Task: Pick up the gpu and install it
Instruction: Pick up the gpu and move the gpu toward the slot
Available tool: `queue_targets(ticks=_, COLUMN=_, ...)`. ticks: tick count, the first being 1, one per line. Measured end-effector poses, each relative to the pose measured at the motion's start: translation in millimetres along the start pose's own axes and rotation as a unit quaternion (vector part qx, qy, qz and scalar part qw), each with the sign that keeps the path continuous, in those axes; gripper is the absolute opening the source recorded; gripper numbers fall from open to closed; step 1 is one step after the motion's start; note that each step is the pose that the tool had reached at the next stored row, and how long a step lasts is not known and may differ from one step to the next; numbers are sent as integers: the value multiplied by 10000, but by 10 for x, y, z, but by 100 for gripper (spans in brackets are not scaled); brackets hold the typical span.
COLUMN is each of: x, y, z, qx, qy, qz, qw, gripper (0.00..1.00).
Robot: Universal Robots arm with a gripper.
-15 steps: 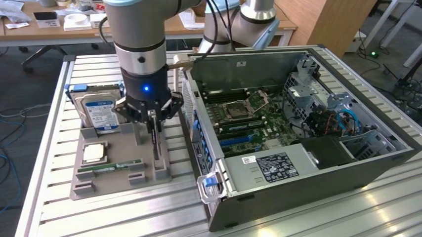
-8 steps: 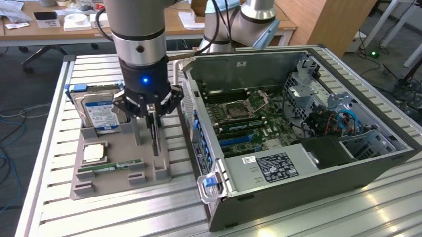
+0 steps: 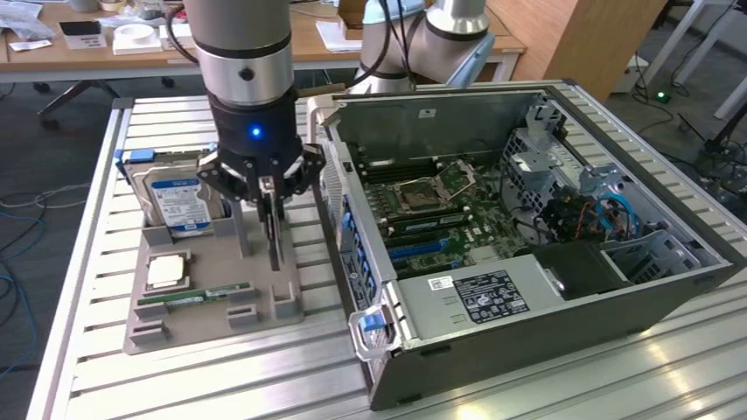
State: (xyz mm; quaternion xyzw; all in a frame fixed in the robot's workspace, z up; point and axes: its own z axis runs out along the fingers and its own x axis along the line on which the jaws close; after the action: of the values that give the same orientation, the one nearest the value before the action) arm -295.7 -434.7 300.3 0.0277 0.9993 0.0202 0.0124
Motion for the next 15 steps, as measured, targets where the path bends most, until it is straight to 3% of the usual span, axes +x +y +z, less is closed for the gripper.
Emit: queue_targets(ticks=15, x=-6, y=11, z=-267, qx=1, qy=1, qz=0, qw=10000, gripper=26)
